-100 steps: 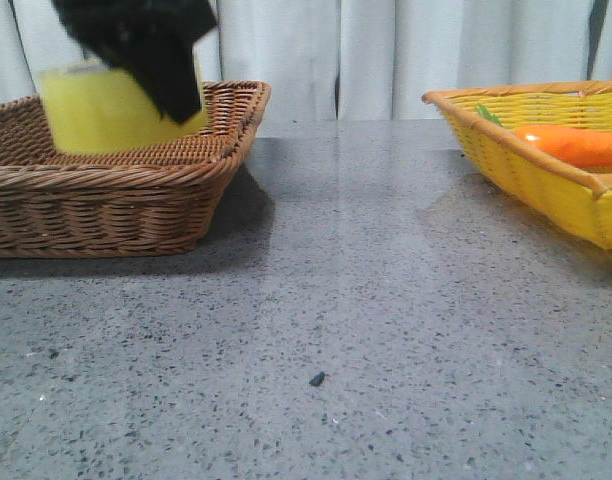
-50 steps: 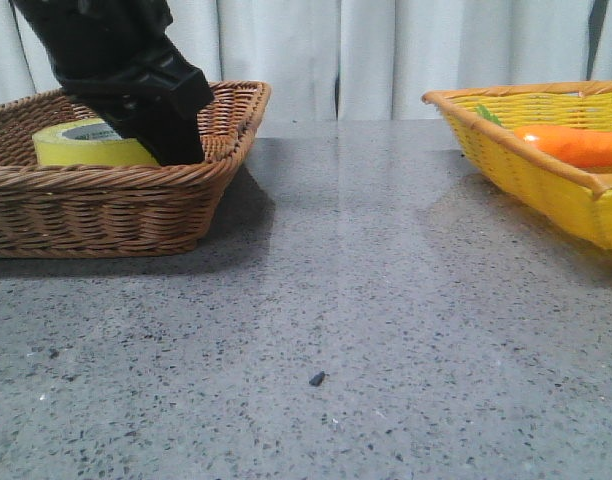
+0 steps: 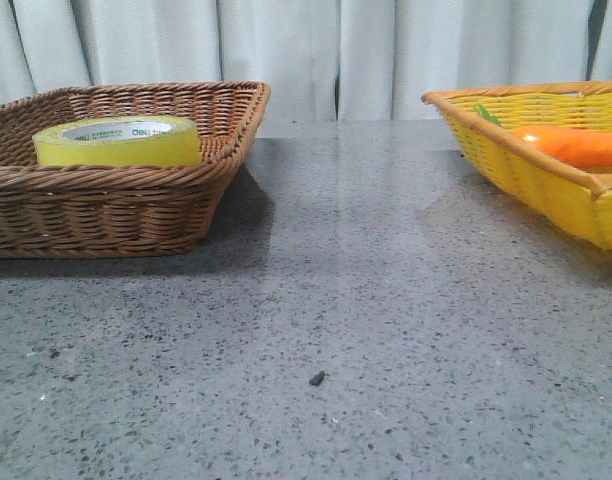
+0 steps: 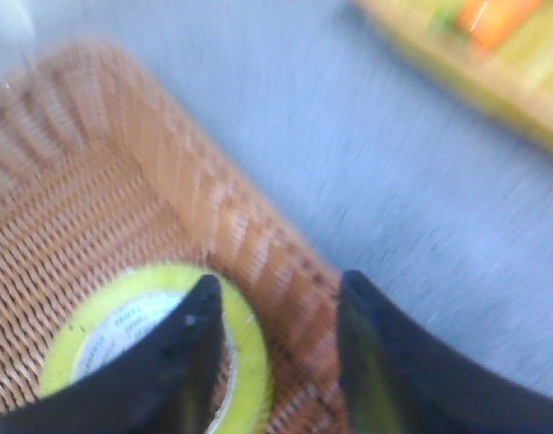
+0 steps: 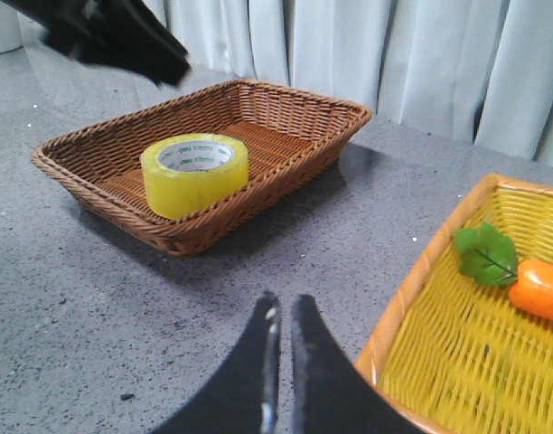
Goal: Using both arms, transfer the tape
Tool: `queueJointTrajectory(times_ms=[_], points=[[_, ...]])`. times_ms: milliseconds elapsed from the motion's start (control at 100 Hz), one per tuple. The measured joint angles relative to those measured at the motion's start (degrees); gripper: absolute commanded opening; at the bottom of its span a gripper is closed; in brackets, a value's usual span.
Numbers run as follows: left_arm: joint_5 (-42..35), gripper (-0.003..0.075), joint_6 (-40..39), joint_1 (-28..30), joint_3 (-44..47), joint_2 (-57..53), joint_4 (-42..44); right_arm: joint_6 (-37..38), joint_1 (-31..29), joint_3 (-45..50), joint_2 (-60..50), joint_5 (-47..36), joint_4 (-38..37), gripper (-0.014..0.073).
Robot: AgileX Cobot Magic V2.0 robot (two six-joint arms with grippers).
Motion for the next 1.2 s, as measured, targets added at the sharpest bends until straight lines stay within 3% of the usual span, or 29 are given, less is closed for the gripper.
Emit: queueJointTrajectory(times_ms=[150,720,970,1200], points=[[-3.1,-0.002,0.0,0.0,6.5,-10.1,-0.7,0.0,0.0,5.0,-4.7,-3.8,-0.4,-0.0064],[-20.6,-0.002,-0.1,0.0,43.2,-50.2,-1.5,0.0,0.0,22.6,-13.5,-20.9,-0.5,-0.0064],[-21.0,-0.002,-0.1,0.0,50.1,-61.8,-1.6,0.0,0.0,23.0,-13.5,-21.3,-0.6,-0.0067],[-21.0,-0.0021,-0.1,0.0,52.5,-63.5,-1.6,0.0,0.0,23.0,-13.5,-21.4,-0.6,-0.0067]])
